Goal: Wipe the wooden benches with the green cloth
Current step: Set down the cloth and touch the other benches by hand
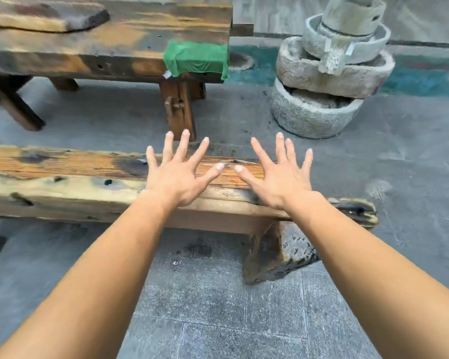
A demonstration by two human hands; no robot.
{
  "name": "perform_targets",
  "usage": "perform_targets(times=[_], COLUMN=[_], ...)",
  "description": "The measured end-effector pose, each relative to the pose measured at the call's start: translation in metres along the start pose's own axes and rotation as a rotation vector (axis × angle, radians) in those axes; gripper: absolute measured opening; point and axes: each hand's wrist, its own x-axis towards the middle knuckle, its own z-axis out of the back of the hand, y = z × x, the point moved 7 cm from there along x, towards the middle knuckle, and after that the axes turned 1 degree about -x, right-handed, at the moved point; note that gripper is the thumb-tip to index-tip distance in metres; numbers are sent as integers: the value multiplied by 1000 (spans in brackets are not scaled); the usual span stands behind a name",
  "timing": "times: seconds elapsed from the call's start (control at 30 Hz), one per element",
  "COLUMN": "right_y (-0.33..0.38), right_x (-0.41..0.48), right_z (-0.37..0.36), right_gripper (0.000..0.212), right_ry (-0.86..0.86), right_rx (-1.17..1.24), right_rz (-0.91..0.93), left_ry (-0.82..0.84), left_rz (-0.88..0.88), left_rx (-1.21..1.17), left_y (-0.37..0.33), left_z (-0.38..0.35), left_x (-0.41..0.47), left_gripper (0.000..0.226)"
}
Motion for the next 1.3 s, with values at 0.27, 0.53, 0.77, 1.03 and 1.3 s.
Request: perform_targets(times=[0.27,0.53,0.77,1.03,1.3], right_y=[136,262,408,602,782], right_x=[-44,-28,20,41,1], right_z=[114,185,205,158,97], right_gripper=[101,101,100,103,103], right_ry=[110,107,76,203,277], right_rx=[-2,-61,-38,-46,-111], right_rz=[83,241,496,801,1049], left_ry=[49,-32,-95,-130,-94], left_rz=[166,343,589,939,1249], left_rx=[-80,-136,-190,-300,-350], left_y=[100,196,314,456,590], left_z=[135,203,226,219,180], left_x=[-86,-138,-155,-216,-327], left_gripper=[89,88,88,89,91])
